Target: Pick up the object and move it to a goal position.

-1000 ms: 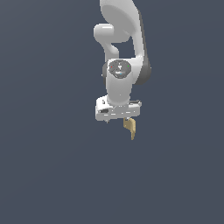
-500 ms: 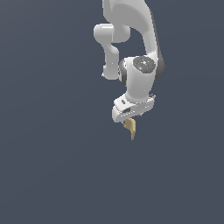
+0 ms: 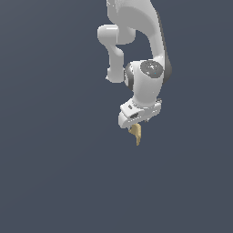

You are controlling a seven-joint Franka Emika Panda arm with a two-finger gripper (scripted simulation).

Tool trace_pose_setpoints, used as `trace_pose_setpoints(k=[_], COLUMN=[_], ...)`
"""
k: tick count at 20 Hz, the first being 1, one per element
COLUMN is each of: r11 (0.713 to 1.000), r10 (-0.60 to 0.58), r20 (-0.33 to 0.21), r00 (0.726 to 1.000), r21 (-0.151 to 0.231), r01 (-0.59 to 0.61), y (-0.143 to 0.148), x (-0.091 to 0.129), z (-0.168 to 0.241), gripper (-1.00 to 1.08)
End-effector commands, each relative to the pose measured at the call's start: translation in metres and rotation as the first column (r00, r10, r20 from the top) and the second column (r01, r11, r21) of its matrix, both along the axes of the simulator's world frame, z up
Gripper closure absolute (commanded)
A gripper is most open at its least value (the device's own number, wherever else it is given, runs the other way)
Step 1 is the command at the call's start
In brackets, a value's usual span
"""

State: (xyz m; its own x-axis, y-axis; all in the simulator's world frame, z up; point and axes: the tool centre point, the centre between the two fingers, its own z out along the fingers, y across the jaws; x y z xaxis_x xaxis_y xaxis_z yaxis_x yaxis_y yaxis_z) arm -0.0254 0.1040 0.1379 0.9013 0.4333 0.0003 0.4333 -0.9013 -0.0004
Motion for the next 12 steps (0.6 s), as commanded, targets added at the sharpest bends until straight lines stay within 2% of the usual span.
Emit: trace_pose_setpoints(k=[1, 7, 12], r11=[1.0, 1.0, 1.0], r10=[0.002, 0.006, 0.007], r20=[-0.001, 0.0, 0.0], r00=[1.0, 1.0, 1.0], r21=[0.0, 0.0, 0.0], r01=[-0.002, -0.006, -0.007], y=[0.0, 0.001, 0.001], x=[-0.001, -0.002, -0.001], z=[-0.009, -0.036, -0.043], gripper=[-0.92, -0.92, -0.92])
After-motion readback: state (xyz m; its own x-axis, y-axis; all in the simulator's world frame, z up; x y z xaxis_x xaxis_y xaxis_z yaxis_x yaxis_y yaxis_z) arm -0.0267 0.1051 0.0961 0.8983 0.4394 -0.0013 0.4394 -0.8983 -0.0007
